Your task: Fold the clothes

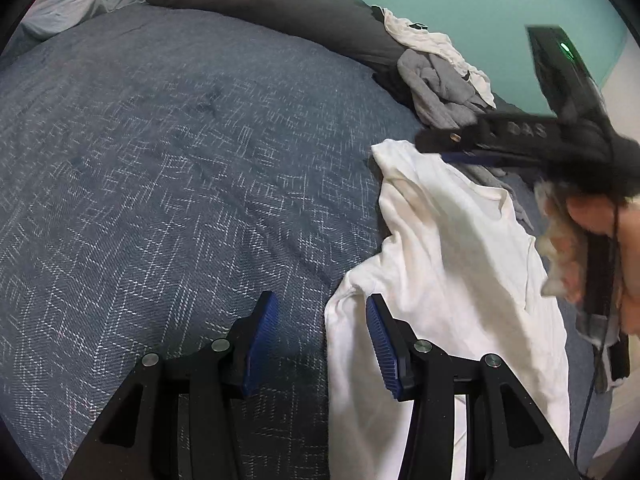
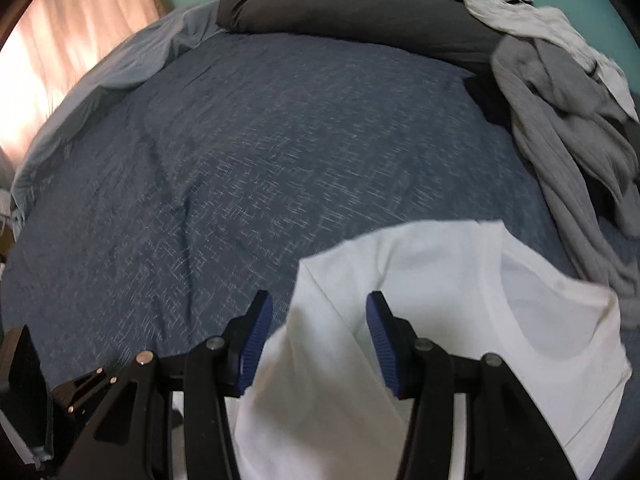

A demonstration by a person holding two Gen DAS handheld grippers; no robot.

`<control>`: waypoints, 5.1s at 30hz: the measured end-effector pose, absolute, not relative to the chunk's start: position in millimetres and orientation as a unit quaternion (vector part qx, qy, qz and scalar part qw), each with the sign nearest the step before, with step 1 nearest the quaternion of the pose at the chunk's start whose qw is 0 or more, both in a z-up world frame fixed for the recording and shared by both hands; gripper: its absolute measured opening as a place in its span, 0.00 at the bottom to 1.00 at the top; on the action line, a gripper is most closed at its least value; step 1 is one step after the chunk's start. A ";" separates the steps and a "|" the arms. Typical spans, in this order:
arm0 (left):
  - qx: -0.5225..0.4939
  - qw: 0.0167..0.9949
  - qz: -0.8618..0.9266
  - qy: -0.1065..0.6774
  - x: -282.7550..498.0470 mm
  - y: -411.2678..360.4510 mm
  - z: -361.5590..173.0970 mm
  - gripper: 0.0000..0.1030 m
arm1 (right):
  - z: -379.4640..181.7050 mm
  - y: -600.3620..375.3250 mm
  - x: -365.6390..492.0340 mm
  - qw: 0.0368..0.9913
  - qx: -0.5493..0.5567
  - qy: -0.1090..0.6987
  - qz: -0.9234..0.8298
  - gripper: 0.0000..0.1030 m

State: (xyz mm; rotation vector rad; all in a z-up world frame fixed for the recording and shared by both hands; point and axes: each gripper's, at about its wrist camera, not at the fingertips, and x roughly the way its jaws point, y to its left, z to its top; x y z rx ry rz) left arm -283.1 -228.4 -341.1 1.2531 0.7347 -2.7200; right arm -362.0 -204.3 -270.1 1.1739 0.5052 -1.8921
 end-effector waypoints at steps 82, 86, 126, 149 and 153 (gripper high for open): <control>0.408 0.032 -0.885 0.222 -272.8 -220.6 -343.0 0.48 | -274.7 -215.3 -454.5 0.427 0.454 0.056 -0.780 0.07; 0.407 0.027 -0.883 0.232 -270.1 -224.6 -341.6 0.48 | -263.5 -194.6 -457.9 0.407 0.445 0.062 -0.796 0.26; 0.383 -0.020 -0.879 0.284 -278.3 -241.5 -349.5 0.03 | -299.0 -78.6 -387.5 0.441 0.496 0.129 -0.736 0.26; 0.392 -0.015 -0.881 0.265 -278.8 -233.6 -351.1 0.03 | -312.6 -22.9 -382.5 0.415 0.497 0.095 -0.756 0.01; 0.393 -0.015 -0.881 0.264 -279.4 -233.4 -351.5 0.03 | -316.0 -21.8 -382.6 0.408 0.499 0.094 -0.758 0.01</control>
